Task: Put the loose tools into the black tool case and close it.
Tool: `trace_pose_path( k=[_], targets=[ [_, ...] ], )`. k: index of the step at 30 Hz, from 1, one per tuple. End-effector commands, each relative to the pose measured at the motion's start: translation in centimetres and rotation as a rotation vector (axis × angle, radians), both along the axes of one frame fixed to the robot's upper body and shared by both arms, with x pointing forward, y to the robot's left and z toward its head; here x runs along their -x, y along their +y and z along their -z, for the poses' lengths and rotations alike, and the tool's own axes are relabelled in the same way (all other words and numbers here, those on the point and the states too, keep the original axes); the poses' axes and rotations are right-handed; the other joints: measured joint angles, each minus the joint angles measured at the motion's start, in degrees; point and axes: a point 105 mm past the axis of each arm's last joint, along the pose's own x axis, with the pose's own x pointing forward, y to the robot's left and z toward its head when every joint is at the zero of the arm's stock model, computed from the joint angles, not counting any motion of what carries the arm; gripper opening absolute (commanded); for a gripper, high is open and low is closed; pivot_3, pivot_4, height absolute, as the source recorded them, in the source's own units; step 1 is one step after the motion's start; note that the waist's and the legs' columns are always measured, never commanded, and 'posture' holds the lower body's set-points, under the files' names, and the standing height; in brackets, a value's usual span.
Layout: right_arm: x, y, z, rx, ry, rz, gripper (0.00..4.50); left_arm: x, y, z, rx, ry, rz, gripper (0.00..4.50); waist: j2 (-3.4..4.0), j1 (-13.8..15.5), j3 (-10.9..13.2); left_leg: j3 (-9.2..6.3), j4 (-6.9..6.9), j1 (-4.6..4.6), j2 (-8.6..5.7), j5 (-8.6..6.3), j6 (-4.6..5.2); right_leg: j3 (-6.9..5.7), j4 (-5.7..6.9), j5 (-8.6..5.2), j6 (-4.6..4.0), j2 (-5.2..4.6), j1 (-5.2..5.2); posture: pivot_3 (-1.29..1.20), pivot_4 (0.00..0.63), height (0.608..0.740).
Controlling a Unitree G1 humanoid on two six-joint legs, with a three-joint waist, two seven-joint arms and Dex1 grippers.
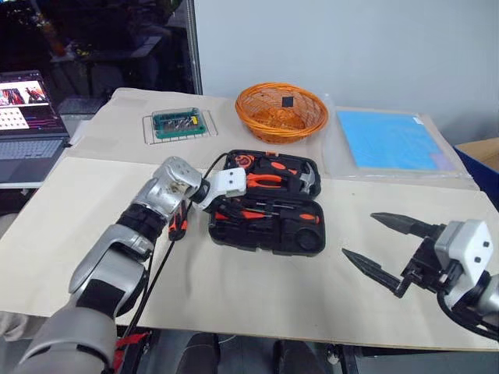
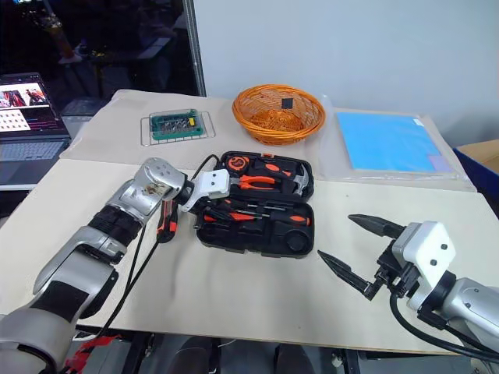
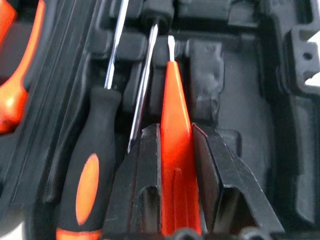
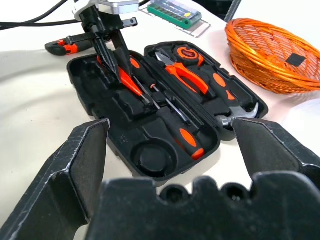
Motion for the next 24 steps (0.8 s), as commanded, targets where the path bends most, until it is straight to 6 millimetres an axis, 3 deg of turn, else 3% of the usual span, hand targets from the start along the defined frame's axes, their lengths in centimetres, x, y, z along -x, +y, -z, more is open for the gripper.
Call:
trace_pose_path(
  k=[1,13,16,18,21,24],
  targets=[
    [0.2,0.8,-1.0,-0.019,-0.062,-0.004,4.50,-0.4,0.0,0.6,-0.057,-0.035,0.028,0.95,0.00,0.0,0.0,-0.01,0.00,0.00,0.00,0.00,0.00,0.00,0.00,-0.02,0.04,0.00,0.01,0.00,0.150,0.740],
    [0.5,0.8,-0.4,-0.024,-0.045,0.018,4.50,-0.3,-0.5,0.9,-0.085,-0.033,0.089,0.95,0.02,0.0,0.0,-0.03,0.03,0.01,-0.01,0.00,0.00,0.00,0.00,0.01,-0.02,0.00,0.07,0.00,0.150,0.740],
    [0.4,0.8,-0.4,-0.023,-0.044,0.017,4.50,-0.4,-0.9,-0.1,-0.010,-0.019,0.070,1.74,0.01,0.0,0.0,-0.04,0.02,0.01,-0.02,0.00,0.01,0.00,0.00,0.01,0.00,0.00,0.07,0.00,0.150,0.740],
    [0.4,1.0,-0.4,-0.022,-0.045,0.015,4.50,-0.2,-1.1,-2.2,0.125,0.025,0.043,2.48,0.01,0.0,0.0,-0.04,0.03,0.00,-0.02,0.00,0.01,0.00,0.02,0.01,0.00,0.00,0.07,0.00,0.150,0.740],
    [0.3,1.0,-0.5,-0.023,-0.047,0.011,4.50,-0.1,0.1,-5.1,0.345,0.105,-0.034,2.48,0.01,-0.2,0.0,-0.05,0.03,-0.01,-0.01,0.01,0.01,0.00,0.04,0.02,-0.01,0.01,0.03,0.00,0.150,0.740],
    [0.2,1.0,-0.5,-0.024,-0.048,0.006,4.50,-0.1,1.3,-6.4,0.505,0.145,-0.135,1.63,0.04,-0.7,0.0,-0.07,0.03,-0.01,0.01,0.01,0.01,0.00,0.06,0.01,-0.01,0.01,0.02,0.00,0.150,0.740]
  ],
)
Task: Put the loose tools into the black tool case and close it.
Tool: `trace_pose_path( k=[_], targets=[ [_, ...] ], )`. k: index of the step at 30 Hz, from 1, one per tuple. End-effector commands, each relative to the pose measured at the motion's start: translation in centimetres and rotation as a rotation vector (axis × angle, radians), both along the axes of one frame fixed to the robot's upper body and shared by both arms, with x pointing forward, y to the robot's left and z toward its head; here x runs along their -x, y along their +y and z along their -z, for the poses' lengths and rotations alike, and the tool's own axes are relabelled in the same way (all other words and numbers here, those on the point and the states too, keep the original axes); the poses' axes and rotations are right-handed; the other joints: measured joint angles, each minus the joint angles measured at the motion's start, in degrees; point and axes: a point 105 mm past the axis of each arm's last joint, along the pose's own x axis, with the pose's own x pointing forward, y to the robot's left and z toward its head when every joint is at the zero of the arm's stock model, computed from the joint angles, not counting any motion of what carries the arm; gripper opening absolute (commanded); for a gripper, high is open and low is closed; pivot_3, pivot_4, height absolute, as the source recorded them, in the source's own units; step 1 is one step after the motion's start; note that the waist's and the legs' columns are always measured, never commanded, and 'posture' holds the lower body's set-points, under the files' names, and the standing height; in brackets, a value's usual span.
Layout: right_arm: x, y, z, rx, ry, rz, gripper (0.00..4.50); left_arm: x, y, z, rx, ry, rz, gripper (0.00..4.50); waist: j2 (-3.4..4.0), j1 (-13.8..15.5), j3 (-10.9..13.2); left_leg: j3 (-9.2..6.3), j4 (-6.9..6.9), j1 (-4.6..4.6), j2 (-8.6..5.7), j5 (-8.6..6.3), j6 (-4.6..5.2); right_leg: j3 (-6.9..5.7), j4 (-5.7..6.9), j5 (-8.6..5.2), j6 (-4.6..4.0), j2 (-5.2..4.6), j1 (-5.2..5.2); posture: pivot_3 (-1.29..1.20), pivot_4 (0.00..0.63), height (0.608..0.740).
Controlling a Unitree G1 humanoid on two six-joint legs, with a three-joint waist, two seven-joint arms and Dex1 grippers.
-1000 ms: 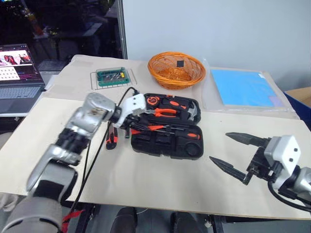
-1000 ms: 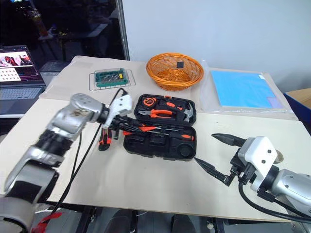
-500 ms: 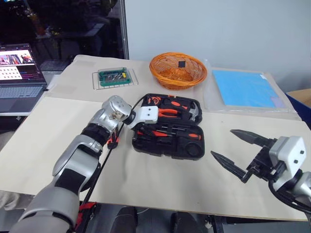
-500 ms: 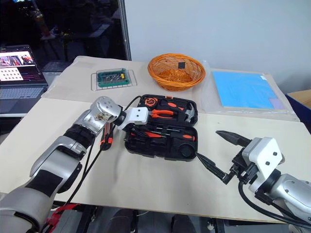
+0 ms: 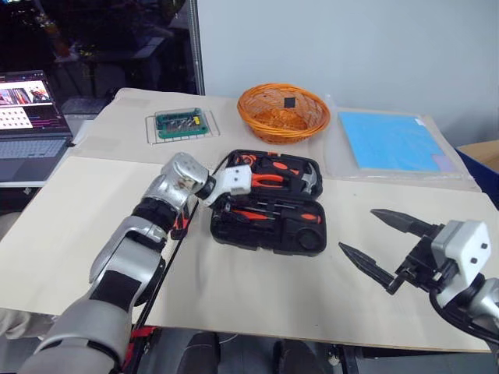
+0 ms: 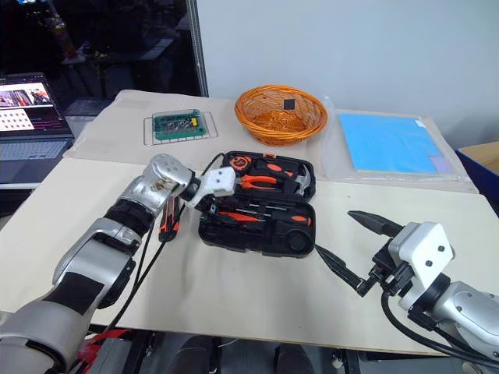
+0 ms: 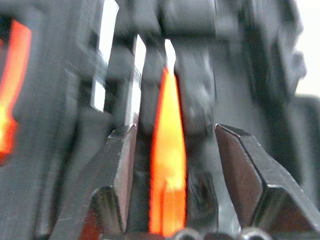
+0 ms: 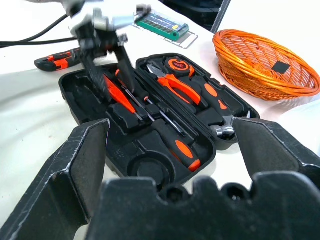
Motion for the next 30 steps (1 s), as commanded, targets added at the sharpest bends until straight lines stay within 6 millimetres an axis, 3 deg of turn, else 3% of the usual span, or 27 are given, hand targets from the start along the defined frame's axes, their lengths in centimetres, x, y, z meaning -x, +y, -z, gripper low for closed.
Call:
trace_pose_path(
  k=[1,4,9,11,15,17,19,23,26,30],
  targets=[
    [0.1,0.3,-0.7,0.016,-0.041,-0.015,4.50,0.2,1.1,-2.1,0.202,0.025,-0.112,1.31,0.05,-0.3,0.0,-0.02,0.00,0.00,0.00,0.00,0.00,0.00,0.00,0.00,0.00,0.01,0.00,0.00,0.150,0.740],
    [-0.1,0.2,-0.7,0.021,-0.038,-0.020,4.50,0.2,1.2,-0.7,0.258,0.018,-0.233,0.08,0.19,-0.3,-0.1,-0.04,0.00,0.07,-0.02,0.00,0.00,0.00,0.00,-0.02,0.03,0.01,0.12,0.00,0.150,0.740],
    [-0.4,0.0,-0.8,0.036,-0.039,-0.032,4.50,0.5,0.2,3.1,0.300,0.001,-0.392,0.08,0.17,0.4,-0.1,-0.14,0.17,0.23,-0.05,0.02,0.02,-0.07,-0.02,0.00,0.05,0.01,0.46,0.00,0.150,0.740],
    [-0.5,0.0,-0.9,0.044,-0.039,-0.037,4.50,0.8,0.2,4.7,0.235,-0.010,-0.410,0.08,0.17,0.5,-0.1,-0.15,0.19,0.23,-0.06,0.02,0.03,-0.06,-0.03,0.01,0.05,0.01,0.48,0.00,0.150,0.740],
    [-0.6,-0.1,-0.9,0.058,-0.037,-0.044,4.50,1.0,2.1,8.2,0.040,0.038,-0.485,0.08,0.22,0.5,-0.1,-0.16,0.19,0.33,-0.06,0.02,0.02,-0.06,-0.03,0.00,0.04,0.03,0.57,0.00,0.150,0.740],
    [-0.7,-0.1,-0.8,0.062,-0.036,-0.046,4.50,1.2,2.8,9.1,-0.016,0.045,-0.497,0.08,0.32,0.1,-0.2,-0.14,0.17,0.49,-0.05,0.01,0.02,-0.03,-0.05,-0.01,0.02,0.03,0.70,0.00,0.150,0.740],
    [-0.7,0.0,-0.8,0.066,-0.037,-0.049,4.50,1.2,2.4,7.7,0.059,0.018,-0.482,0.08,0.39,-0.2,-0.3,-0.12,0.11,0.70,-0.04,0.00,0.01,-0.01,-0.06,-0.08,-0.08,0.03,0.83,0.00,0.150,0.740],
    [-0.8,0.1,-1.0,0.058,-0.046,-0.056,4.50,1.6,2.3,1.5,0.401,-0.027,-0.501,0.08,0.38,-0.4,-0.3,-0.10,0.02,0.82,0.00,0.00,0.01,0.02,-0.04,-0.29,-0.23,0.03,0.83,0.00,0.150,0.740],
    [-1.1,0.2,-0.9,0.052,-0.046,-0.076,4.50,1.3,5.3,-1.2,0.512,-0.054,-0.708,0.74,0.26,-0.6,-0.2,-0.11,0.02,0.72,-0.01,0.01,0.01,0.03,-0.05,-0.15,-0.25,0.03,0.79,0.00,0.150,0.740],
    [-1.6,0.4,-0.9,0.042,-0.047,-0.107,4.50,1.8,8.5,-1.4,0.494,-0.078,-0.990,2.17,0.29,-0.8,-0.2,-0.12,0.01,0.77,-0.03,0.00,0.01,0.06,-0.06,-0.04,0.00,0.03,0.83,0.00,0.150,0.740]
  ],
)
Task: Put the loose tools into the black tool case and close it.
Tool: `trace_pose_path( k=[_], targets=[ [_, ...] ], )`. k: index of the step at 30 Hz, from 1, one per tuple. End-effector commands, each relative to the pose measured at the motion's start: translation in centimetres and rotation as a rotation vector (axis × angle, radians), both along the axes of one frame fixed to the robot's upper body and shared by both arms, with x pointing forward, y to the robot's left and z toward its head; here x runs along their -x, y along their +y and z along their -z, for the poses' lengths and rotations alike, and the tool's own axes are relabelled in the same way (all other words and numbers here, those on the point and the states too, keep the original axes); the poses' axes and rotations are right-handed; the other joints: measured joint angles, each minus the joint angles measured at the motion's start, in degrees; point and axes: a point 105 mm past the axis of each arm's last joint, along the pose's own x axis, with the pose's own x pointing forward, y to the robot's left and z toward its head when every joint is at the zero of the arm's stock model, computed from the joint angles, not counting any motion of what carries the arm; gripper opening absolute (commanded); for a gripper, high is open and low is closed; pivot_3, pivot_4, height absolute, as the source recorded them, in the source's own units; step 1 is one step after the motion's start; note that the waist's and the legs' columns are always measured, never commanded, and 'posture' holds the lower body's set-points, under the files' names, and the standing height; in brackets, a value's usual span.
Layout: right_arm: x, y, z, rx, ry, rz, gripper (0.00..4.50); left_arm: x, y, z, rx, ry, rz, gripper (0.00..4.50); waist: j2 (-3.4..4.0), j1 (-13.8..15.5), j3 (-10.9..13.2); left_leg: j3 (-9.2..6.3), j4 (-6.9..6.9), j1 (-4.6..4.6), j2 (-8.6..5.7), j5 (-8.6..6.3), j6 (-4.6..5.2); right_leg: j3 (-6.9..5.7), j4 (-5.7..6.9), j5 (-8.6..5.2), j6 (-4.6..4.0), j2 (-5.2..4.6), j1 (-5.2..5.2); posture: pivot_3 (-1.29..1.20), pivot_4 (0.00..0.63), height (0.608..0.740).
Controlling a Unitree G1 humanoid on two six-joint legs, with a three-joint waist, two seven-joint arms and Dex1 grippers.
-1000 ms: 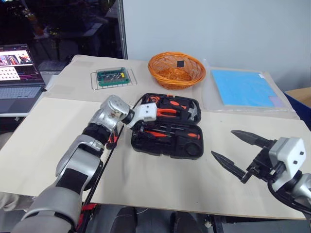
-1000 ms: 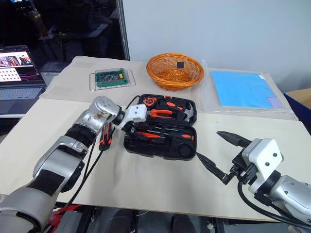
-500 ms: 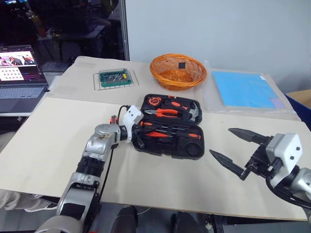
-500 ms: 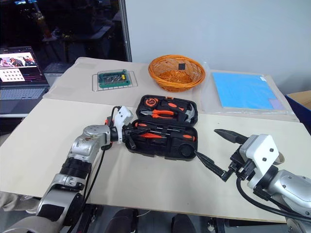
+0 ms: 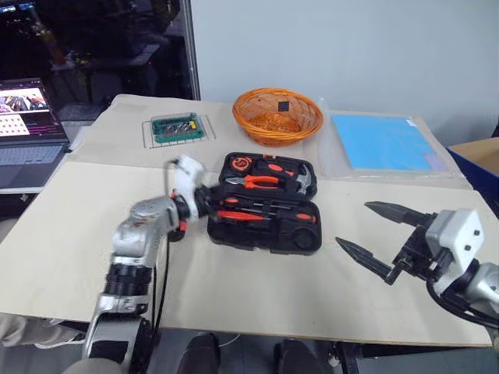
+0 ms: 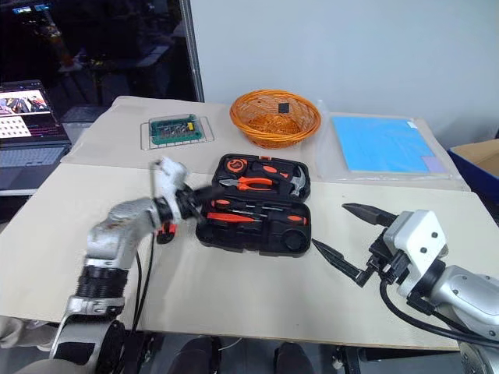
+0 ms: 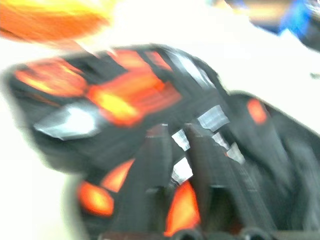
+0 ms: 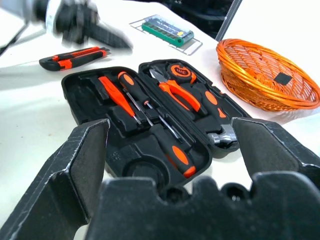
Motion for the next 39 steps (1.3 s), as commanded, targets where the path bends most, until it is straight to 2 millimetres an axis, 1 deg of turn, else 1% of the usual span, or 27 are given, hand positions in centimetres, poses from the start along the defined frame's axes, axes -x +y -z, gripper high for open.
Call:
trace_pose_path(
  k=[1,3,5,8,10,12,14,16,19,20,23,24,26,27,29,31,32,33,34,35,36,39],
  targets=[
    [-0.4,0.3,-0.9,0.006,-0.051,-0.045,4.50,0.7,2.9,-0.4,-0.024,0.024,-0.275,2.54,0.00,-0.1,0.0,0.01,-0.01,-0.01,-0.01,0.00,0.00,0.02,-0.01,0.00,0.01,0.00,-0.01,0.00,0.150,0.740],
    [-0.7,0.4,-0.8,0.007,-0.050,-0.067,4.50,1.0,4.8,1.6,-0.087,0.132,-0.468,3.27,-0.02,0.0,0.0,-0.01,-0.01,0.00,-0.03,0.00,0.00,0.02,-0.01,-0.01,0.03,0.00,-0.01,0.00,0.150,0.740],
    [-1.0,0.5,-0.9,0.008,-0.051,-0.088,4.50,1.7,5.2,3.0,-0.188,0.167,-0.545,4.01,-0.05,0.1,0.0,-0.02,-0.01,0.02,-0.06,0.00,0.00,0.03,0.00,-0.04,0.09,0.01,0.01,0.00,0.150,0.740],
    [-1.1,0.6,-1.3,0.015,-0.058,-0.117,4.50,2.4,5.0,4.1,-0.198,0.213,-0.601,4.01,-0.11,0.5,0.1,-0.02,-0.01,0.01,-0.06,-0.01,-0.02,0.02,-0.01,-0.03,0.06,0.00,0.00,0.00,0.150,0.740],
    [-1.1,0.7,-1.6,0.022,-0.062,-0.144,4.50,2.8,5.2,4.9,-0.197,0.253,-0.638,4.01,-0.13,0.7,0.1,-0.03,-0.01,0.00,-0.06,-0.13,-0.22,0.01,-0.02,-0.04,-0.06,0.00,-0.01,0.00,0.150,0.740],
    [-0.8,1.0,-2.1,0.036,-0.070,-0.193,4.50,3.3,5.3,6.4,-0.214,0.317,-0.663,4.01,-0.13,0.6,0.1,-0.01,-0.01,-0.01,-0.05,-0.14,-0.24,0.03,-0.03,-0.05,-0.09,0.00,-0.03,0.00,0.150,0.740],
    [-0.5,1.3,-2.3,0.066,-0.068,-0.243,4.50,3.4,4.6,7.6,-0.209,0.368,-0.659,4.01,-0.12,0.6,0.1,-0.01,-0.04,0.00,-0.05,-0.14,-0.23,0.02,-0.03,-0.05,-0.09,0.00,-0.04,0.00,0.150,0.740],
    [-0.4,1.4,-2.3,0.100,-0.056,-0.277,4.50,3.4,3.9,8.4,-0.197,0.403,-0.651,4.01,-0.16,0.7,0.1,-0.01,-0.04,0.00,-0.05,-0.12,-0.20,0.03,-0.03,-0.05,-0.09,0.00,-0.03,0.00,0.150,0.740],
    [-0.3,1.2,-2.3,0.143,-0.033,-0.309,4.50,3.4,4.1,9.0,-0.201,0.412,-0.671,3.39,-0.15,0.8,0.1,-0.02,-0.04,0.02,-0.05,-0.14,-0.24,0.02,-0.05,-0.14,-0.26,0.00,-0.01,0.00,0.150,0.740],
    [-0.3,1.2,-2.3,0.158,-0.027,-0.316,4.50,3.4,4.1,9.0,-0.196,0.413,-0.672,3.09,-0.15,0.8,0.1,-0.01,-0.04,0.01,-0.06,-0.15,-0.25,0.03,-0.05,-0.17,-0.30,0.00,-0.02,0.00,0.150,0.740],
    [-0.3,0.8,-2.2,0.190,-0.012,-0.324,4.50,3.3,4.0,8.9,-0.183,0.403,-0.665,1.97,-0.14,1.0,0.1,-0.01,-0.04,0.01,-0.07,-0.15,-0.25,0.03,-0.07,-0.19,-0.34,-0.01,-0.02,0.00,0.150,0.740],
    [-0.3,0.7,-2.1,0.196,-0.007,-0.324,4.50,3.2,4.0,8.7,-0.176,0.392,-0.663,1.77,-0.14,1.1,0.1,-0.01,-0.05,0.02,-0.07,-0.15,-0.25,0.03,-0.07,-0.19,-0.34,-0.01,-0.01,0.00,0.150,0.740],
    [-0.3,0.5,-2.0,0.201,0.001,-0.320,4.50,3.1,4.0,8.0,-0.136,0.360,-0.649,1.78,-0.15,1.2,0.1,-0.01,-0.04,0.01,-0.07,-0.17,-0.28,0.02,-0.07,-0.20,-0.36,-0.01,-0.02,0.00,0.150,0.740],
    [-0.3,0.4,-1.9,0.199,0.003,-0.314,4.50,3.0,4.0,7.2,-0.115,0.325,-0.624,1.78,-0.15,1.2,0.1,-0.01,-0.04,0.01,-0.07,-0.18,-0.29,0.02,-0.07,-0.20,-0.36,-0.01,-0.02,0.00,0.150,0.740],
    [-0.2,0.1,-1.8,0.179,0.007,-0.293,4.50,2.7,3.4,4.7,-0.059,0.202,-0.508,1.78,-0.18,1.2,0.1,-0.01,-0.04,-0.02,-0.07,-0.18,-0.30,0.02,-0.09,-0.20,-0.37,-0.01,-0.04,0.00,0.150,0.740],
    [0.0,-0.3,-1.7,0.159,0.013,-0.273,4.50,3.0,2.1,2.3,-0.010,0.096,-0.342,1.78,-0.19,1.3,0.1,-0.02,-0.04,-0.16,-0.06,-0.18,-0.30,0.00,-0.10,-0.19,-0.38,-0.01,-0.14,0.00,0.150,0.740],
    [0.1,-0.5,-1.6,0.152,0.018,-0.260,4.50,3.4,1.1,1.2,0.008,0.050,-0.225,1.78,-0.18,1.3,0.1,-0.02,-0.04,-0.22,-0.05,-0.18,-0.30,-0.01,-0.11,-0.19,-0.39,-0.01,-0.18,0.00,0.150,0.740],
    [0.4,-0.9,-1.4,0.141,0.028,-0.236,4.50,4.3,-0.8,0.5,-0.020,0.024,-0.021,1.78,-0.18,1.3,0.1,-0.01,-0.05,-0.23,-0.06,-0.18,-0.29,0.00,-0.14,-0.19,-0.39,-0.02,-0.17,0.00,0.150,0.740],
    [0.6,-1.3,-1.1,0.134,0.035,-0.210,4.50,5.3,-2.2,0.0,-0.056,-0.003,0.156,1.78,-0.18,1.4,0.1,0.00,-0.06,-0.25,-0.05,-0.18,-0.29,-0.02,-0.19,-0.18,-0.39,-0.02,-0.18,0.00,0.150,0.740],
    [0.9,-1.8,-0.8,0.131,0.047,-0.176,4.50,6.1,-3.4,0.1,-0.128,-0.005,0.336,1.78,-0.19,1.5,0.1,0.00,-0.10,-0.28,-0.06,-0.18,-0.29,-0.02,-0.22,-0.18,-0.39,-0.02,-0.20,0.00,0.150,0.740],
    [1.2,-2.2,-0.6,0.133,0.057,-0.152,4.50,6.6,-3.9,0.5,-0.188,0.014,0.456,1.78,-0.18,1.7,0.1,-0.02,-0.14,-0.37,-0.05,-0.18,-0.30,-0.09,-0.28,-0.18,-0.40,-0.02,-0.27,0.00,0.150,0.740],
    [2.3,-3.6,0.2,0.144,0.098,-0.066,4.50,6.3,-4.1,1.8,-0.432,-0.018,0.707,1.78,0.05,1.9,0.0,0.00,-0.14,-0.46,-0.17,-0.21,-0.36,-0.11,-0.36,-0.18,-0.40,-0.13,-0.29,0.00,0.150,0.740]
  ],
)
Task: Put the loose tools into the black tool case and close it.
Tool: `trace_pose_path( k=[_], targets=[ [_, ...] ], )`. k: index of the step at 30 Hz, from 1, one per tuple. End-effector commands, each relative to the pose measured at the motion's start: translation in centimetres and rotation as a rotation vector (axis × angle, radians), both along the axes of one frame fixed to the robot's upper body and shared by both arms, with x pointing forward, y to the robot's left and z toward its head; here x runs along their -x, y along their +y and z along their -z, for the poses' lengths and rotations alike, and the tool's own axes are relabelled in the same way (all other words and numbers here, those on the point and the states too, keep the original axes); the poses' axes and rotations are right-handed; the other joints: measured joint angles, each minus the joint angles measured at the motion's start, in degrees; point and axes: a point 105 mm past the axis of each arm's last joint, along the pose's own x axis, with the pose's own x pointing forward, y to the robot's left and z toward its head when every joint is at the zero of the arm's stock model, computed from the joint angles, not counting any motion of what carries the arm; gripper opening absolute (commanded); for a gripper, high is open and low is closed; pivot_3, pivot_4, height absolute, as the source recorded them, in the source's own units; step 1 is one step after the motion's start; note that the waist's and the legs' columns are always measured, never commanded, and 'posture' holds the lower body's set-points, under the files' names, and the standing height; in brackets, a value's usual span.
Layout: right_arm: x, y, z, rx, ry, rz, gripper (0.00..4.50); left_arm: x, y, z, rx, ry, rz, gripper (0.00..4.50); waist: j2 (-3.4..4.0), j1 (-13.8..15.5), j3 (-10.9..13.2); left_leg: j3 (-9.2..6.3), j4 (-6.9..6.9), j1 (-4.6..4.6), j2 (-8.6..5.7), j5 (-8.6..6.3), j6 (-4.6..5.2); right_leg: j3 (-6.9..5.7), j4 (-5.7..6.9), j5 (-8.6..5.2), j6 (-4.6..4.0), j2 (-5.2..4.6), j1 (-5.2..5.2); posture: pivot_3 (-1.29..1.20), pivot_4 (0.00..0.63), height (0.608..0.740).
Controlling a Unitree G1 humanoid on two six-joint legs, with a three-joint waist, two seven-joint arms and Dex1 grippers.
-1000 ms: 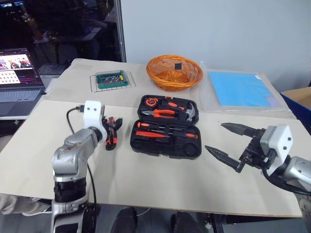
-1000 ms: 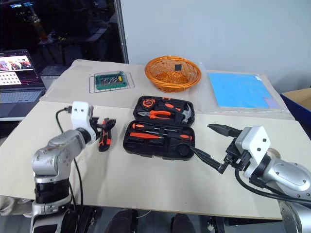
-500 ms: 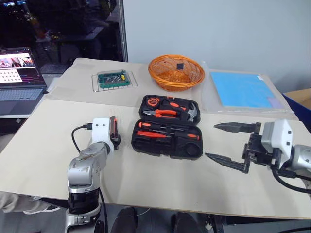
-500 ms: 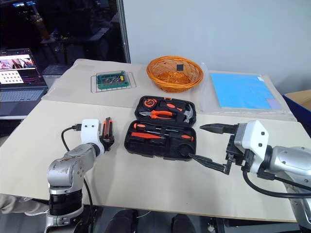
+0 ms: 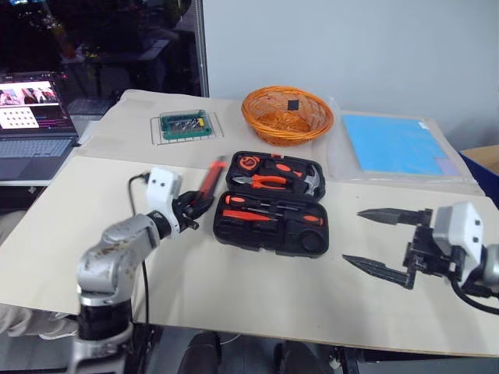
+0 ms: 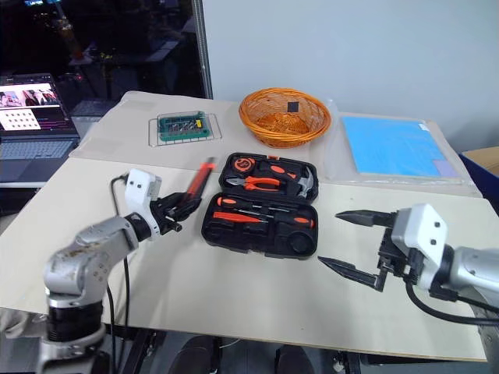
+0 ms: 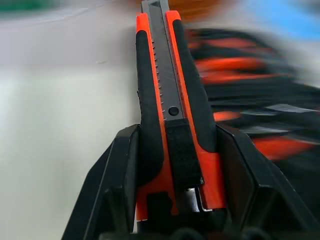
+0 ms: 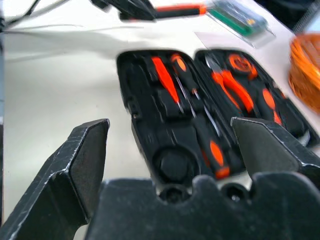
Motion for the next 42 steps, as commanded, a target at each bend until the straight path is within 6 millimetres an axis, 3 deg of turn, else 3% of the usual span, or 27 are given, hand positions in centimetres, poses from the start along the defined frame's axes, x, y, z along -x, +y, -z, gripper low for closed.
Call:
trace_pose_path(
  k=[1,7,14,27,29,32,33,34,37,42],
  targets=[
    [1.4,-1.6,-0.7,0.041,-0.034,0.107,4.50,0.4,-1.3,1.4,-0.216,-0.046,0.371,1.78,0.12,-0.1,-0.1,0.11,0.00,0.04,-0.02,-0.01,-0.01,0.04,-0.05,0.01,0.01,-0.09,0.00,0.00,0.150,0.740],
    [3.2,-2.7,-0.7,0.052,-0.027,0.197,4.50,-2.5,-1.8,2.9,-0.430,-0.089,0.578,1.78,0.06,-0.6,0.0,0.07,0.00,0.02,-0.09,0.08,0.14,0.02,-0.07,-0.06,0.14,-0.14,0.06,0.00,0.150,0.740],
    [3.8,-2.5,-1.0,0.068,-0.020,0.210,4.50,-4.4,-2.2,4.3,-0.550,-0.111,0.652,1.78,0.04,-0.9,0.0,0.00,0.00,-0.12,-0.09,0.18,0.43,0.02,-0.05,-0.08,0.22,-0.09,-0.05,0.00,0.150,0.740],
    [3.3,-2.6,-1.6,0.094,-0.023,0.197,4.50,-4.0,-4.0,5.6,-0.549,-0.042,0.714,1.78,0.03,-0.6,0.0,-0.08,0.09,-0.15,-0.16,0.18,0.45,0.00,-0.04,-0.11,0.43,-0.11,0.05,0.00,0.150,0.740],
    [3.3,-2.5,-1.6,0.093,-0.021,0.191,4.50,-4.1,-4.2,5.5,-0.535,-0.042,0.695,2.78,0.03,-0.6,0.0,-0.09,0.09,-0.15,-0.16,0.18,0.45,-0.01,-0.03,-0.10,0.43,-0.11,0.05,0.00,0.150,0.740],
    [3.2,-2.4,-1.6,0.091,-0.019,0.182,4.50,-4.0,-4.4,4.6,-0.470,-0.049,0.680,3.65,0.03,-0.7,0.0,-0.10,0.09,-0.15,-0.16,0.18,0.45,-0.01,-0.02,-0.04,0.53,-0.10,0.05,0.00,0.150,0.740],
    [3.1,-2.3,-1.6,0.091,-0.019,0.180,4.50,-4.0,-4.5,4.1,-0.437,-0.047,0.677,4.17,0.03,-0.7,0.0,-0.11,0.09,-0.15,-0.16,0.18,0.46,-0.01,-0.03,-0.01,0.58,-0.10,0.05,0.00,0.150,0.740],
    [3.0,-2.3,-1.6,0.090,-0.020,0.177,4.50,-3.9,-4.5,3.5,-0.410,-0.046,0.673,4.34,0.03,-0.8,0.0,-0.11,0.09,-0.16,-0.16,0.18,0.46,-0.01,-0.02,-0.01,0.58,-0.10,0.04,0.00,0.150,0.740],
    [2.6,-2.0,-1.7,0.081,-0.029,0.159,4.50,-4.7,-3.5,1.1,-0.247,-0.039,0.557,4.34,0.03,-0.9,0.0,-0.12,0.09,-0.15,-0.15,0.18,0.46,-0.01,0.03,-0.01,0.58,-0.10,0.02,0.00,0.150,0.740],
    [2.2,-1.8,-1.7,0.067,-0.036,0.148,4.50,-4.1,-2.8,-1.8,0.053,0.069,0.412,2.67,0.07,-1.3,0.0,-0.17,0.10,-0.11,-0.11,0.19,0.47,-0.02,0.14,-0.01,0.61,-0.07,0.02,0.00,0.150,0.740]
  ],
)
